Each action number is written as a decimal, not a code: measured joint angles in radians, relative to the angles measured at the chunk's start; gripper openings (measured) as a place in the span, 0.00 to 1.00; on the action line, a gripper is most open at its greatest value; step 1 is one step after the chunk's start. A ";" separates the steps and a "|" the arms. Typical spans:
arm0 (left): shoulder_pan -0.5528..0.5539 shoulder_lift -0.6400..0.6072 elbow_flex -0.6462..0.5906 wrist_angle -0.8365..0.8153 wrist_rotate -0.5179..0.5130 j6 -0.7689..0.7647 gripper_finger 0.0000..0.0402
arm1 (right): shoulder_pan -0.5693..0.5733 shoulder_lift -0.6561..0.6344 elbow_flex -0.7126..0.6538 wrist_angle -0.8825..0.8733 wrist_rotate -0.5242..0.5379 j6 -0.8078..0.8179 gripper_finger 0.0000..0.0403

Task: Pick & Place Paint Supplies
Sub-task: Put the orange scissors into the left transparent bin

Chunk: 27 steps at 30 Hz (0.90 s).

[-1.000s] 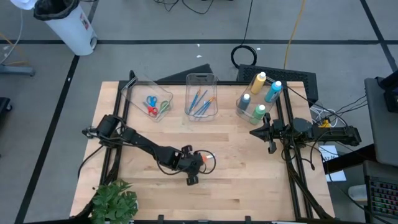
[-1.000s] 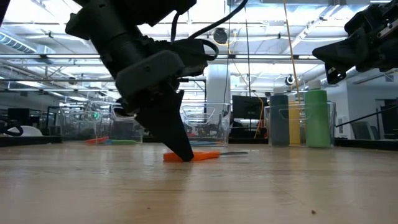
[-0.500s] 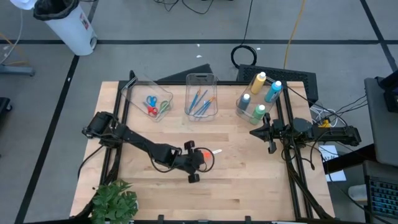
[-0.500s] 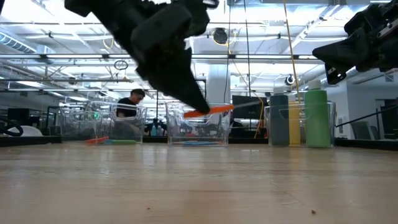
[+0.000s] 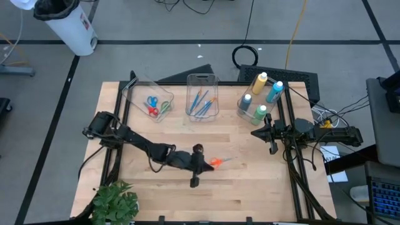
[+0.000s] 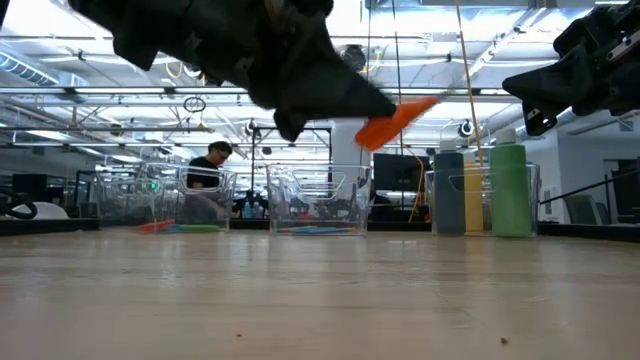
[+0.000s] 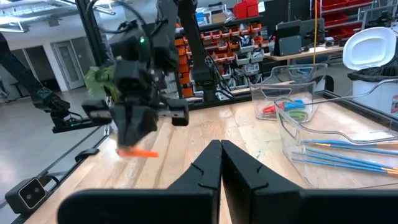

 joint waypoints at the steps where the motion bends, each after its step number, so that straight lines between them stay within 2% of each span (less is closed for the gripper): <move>1: 0.002 0.000 -0.014 0.059 0.016 0.002 0.00 | 0.000 0.000 0.000 0.000 0.000 0.000 0.00; 9: 0.015 -0.001 -0.086 0.344 0.117 -0.003 0.00 | 0.000 0.000 0.000 -0.002 0.000 0.007 0.00; 18: 0.021 -0.001 -0.088 0.612 0.352 -0.059 0.00 | 0.000 0.000 0.000 -0.002 0.000 0.004 0.00; 22: 0.021 -0.001 -0.088 0.682 0.383 -0.061 0.00 | 0.000 0.000 0.000 -0.002 0.000 0.007 0.00; 27: 0.021 -0.001 -0.088 0.692 0.366 -0.061 0.00 | 0.000 0.000 0.000 -0.003 -0.003 0.015 0.00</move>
